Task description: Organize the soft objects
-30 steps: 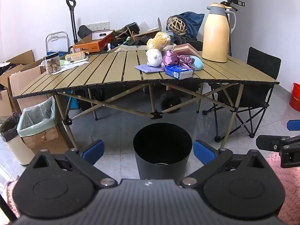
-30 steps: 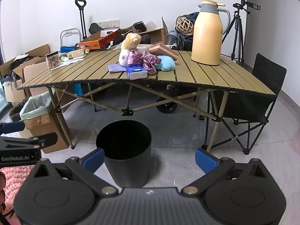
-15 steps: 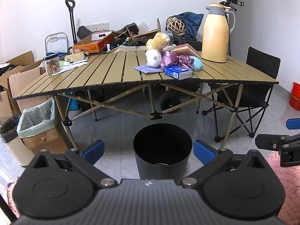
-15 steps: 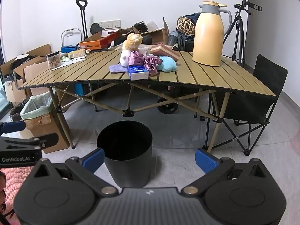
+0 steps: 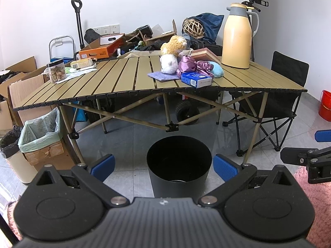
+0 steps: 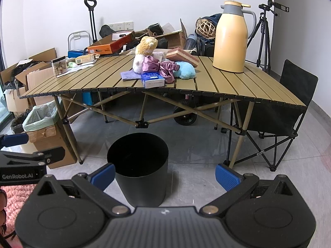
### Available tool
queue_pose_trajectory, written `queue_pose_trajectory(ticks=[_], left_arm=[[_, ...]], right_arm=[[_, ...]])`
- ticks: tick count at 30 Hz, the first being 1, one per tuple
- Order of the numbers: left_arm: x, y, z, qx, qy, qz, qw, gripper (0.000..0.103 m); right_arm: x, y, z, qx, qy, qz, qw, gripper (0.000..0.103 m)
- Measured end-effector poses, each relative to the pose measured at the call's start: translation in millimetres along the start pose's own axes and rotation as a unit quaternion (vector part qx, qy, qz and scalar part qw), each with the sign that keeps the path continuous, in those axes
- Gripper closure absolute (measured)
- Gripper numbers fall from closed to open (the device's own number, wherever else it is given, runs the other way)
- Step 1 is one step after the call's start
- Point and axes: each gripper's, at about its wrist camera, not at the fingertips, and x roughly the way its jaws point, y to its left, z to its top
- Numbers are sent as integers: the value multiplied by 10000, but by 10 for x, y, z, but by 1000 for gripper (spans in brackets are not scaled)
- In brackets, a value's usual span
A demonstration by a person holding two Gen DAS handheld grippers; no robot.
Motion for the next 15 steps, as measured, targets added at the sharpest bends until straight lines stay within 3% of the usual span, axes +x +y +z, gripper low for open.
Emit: queue_pose_trajectory(ticks=[15], left_arm=[[-14, 8, 9, 19, -56, -3, 10000, 0]], right_arm=[[-7, -2, 0, 18, -13, 0, 10000, 0]])
